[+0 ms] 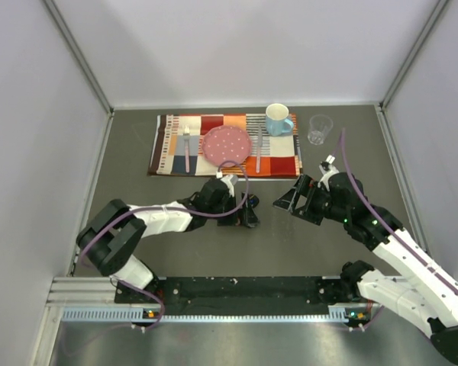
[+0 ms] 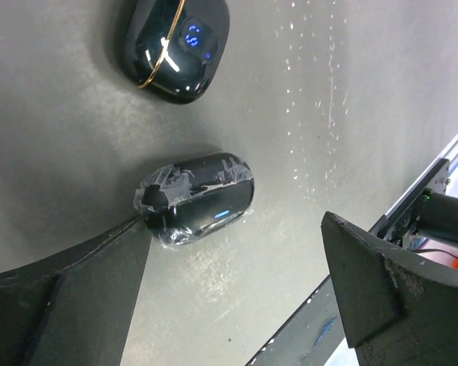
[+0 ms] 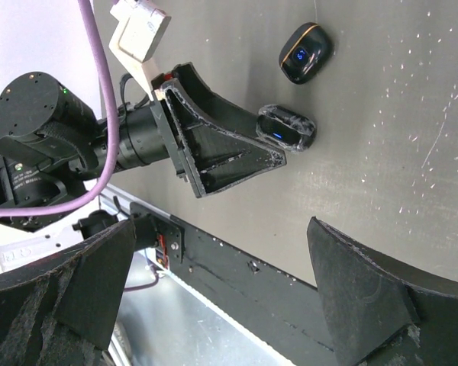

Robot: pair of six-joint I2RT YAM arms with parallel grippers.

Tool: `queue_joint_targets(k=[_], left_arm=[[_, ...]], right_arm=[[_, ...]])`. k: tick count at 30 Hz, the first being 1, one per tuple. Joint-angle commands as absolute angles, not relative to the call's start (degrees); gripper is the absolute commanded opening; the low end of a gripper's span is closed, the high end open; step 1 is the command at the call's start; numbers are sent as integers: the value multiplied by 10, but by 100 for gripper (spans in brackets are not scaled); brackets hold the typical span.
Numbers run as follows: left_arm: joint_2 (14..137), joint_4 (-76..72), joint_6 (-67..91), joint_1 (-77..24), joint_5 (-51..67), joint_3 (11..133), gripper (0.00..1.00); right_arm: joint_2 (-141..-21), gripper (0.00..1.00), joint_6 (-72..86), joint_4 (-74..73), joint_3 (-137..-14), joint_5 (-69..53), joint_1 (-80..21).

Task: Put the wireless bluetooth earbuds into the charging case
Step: Place the charging case at the center of the board, then reset both arms

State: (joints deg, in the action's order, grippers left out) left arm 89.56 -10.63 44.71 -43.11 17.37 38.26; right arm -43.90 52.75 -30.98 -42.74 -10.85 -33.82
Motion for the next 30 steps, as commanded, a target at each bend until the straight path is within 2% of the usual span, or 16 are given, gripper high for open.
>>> queue_joint_targets(k=[1,8,12,18,21,26,30], left_arm=[[856,-40,411,-432,127,380,99],[709,61,369,-431,5,371,99],[605,31,331,-431,-98,347,99],[503,36,204,-427,-161,356,99],[481,40,168,-382,-107,359,99],[479,42,181,-238,30,352,99],[452,20,203,-233,7,330,99]], right_arm=[[-432,94,520,-300,-430,-105,-333],[-434,95,469,-337,-470,-51,-332],[-447,95,432,-373,-499,-13,-324],[-474,96,369,-394,-512,20,-280],[-484,99,330,-392,-511,19,-234],[-492,99,280,-394,-506,3,-140],[-479,99,265,-391,-498,19,-127]])
